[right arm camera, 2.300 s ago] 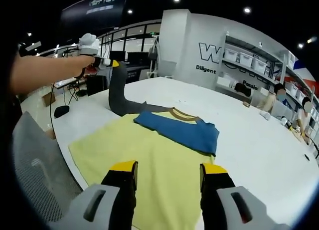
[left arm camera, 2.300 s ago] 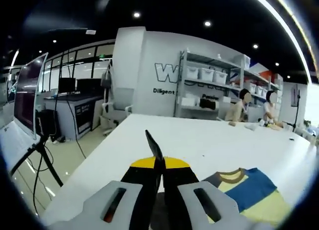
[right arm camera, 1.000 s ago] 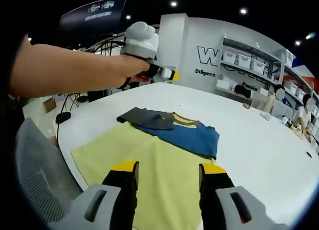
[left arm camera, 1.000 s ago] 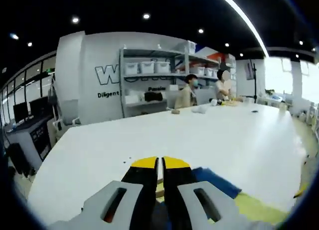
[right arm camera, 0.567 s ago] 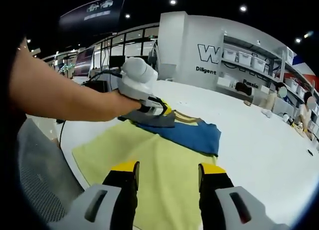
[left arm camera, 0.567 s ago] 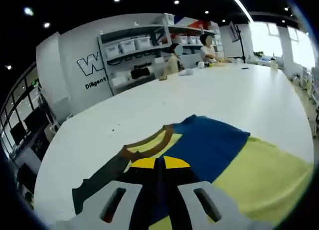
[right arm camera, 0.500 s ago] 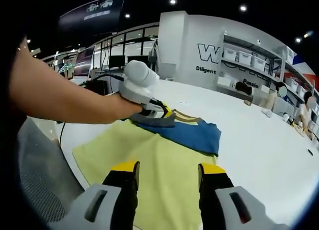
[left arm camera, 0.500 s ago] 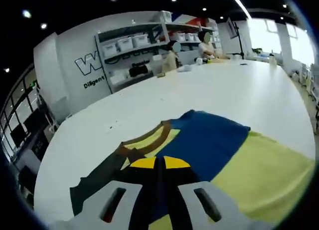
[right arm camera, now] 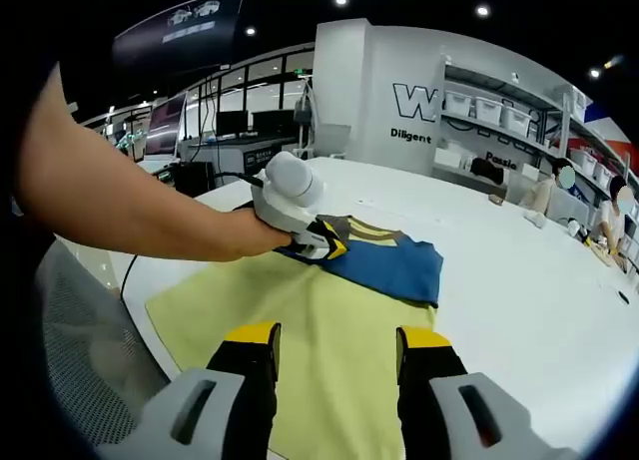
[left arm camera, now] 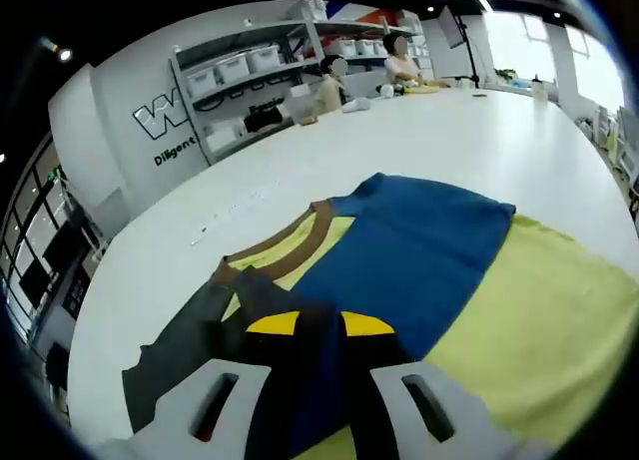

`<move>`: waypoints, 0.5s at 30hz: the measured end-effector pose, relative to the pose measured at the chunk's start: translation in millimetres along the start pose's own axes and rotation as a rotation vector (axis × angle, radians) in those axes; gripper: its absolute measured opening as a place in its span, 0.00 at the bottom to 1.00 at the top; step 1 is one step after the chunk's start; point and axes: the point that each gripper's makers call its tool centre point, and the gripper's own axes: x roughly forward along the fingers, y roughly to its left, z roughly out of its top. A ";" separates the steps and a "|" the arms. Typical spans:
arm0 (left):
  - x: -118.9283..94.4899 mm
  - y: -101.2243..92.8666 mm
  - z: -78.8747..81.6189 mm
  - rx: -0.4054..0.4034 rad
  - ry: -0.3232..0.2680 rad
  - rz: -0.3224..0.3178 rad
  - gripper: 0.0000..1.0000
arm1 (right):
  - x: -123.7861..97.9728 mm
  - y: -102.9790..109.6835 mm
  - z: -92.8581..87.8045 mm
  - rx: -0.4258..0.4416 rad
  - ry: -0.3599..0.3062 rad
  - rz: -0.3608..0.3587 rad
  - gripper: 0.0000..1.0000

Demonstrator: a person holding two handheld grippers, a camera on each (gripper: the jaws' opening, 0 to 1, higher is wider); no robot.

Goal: Fold the garment on the visible template until the final outline fits inside the template.

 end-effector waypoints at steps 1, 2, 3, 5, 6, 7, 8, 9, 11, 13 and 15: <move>1.0 -0.3 -1.4 0.002 0.004 -0.002 0.11 | 0.1 0.1 -0.3 0.002 0.001 0.001 0.44; 1.8 -0.6 -3.5 0.002 0.011 -0.006 0.11 | 0.1 -0.2 -0.4 0.005 0.001 0.001 0.44; 2.7 -1.1 -4.3 0.011 0.010 -0.009 0.11 | 0.2 -0.7 -0.6 0.009 0.001 0.000 0.44; 3.5 -2.0 -4.3 0.014 0.010 -0.014 0.10 | 0.2 -0.9 -0.8 0.011 0.002 -0.001 0.44; 4.0 -1.6 -3.4 0.017 0.005 -0.013 0.10 | 0.3 -0.9 -1.2 0.014 0.004 -0.001 0.44; 5.2 -1.0 -3.2 0.008 0.003 -0.015 0.09 | 0.4 -1.0 -1.3 0.016 0.004 -0.001 0.44; 6.1 -0.5 -3.1 0.004 0.002 -0.016 0.09 | 0.4 -1.0 -1.4 0.017 0.004 -0.001 0.43; 6.7 -0.1 -2.8 0.000 0.001 -0.016 0.08 | 0.3 -0.9 -1.4 0.018 0.004 -0.002 0.43; 7.6 1.2 -3.5 -0.002 0.003 -0.013 0.06 | 0.3 -0.8 -1.3 0.019 0.004 -0.002 0.43; 7.3 1.3 -3.9 -0.008 0.002 -0.013 0.04 | 0.3 -0.5 -1.2 0.021 0.004 0.000 0.42; 8.3 2.2 -4.3 -0.006 0.003 -0.008 0.02 | 0.4 -0.4 -1.4 0.022 0.005 0.000 0.42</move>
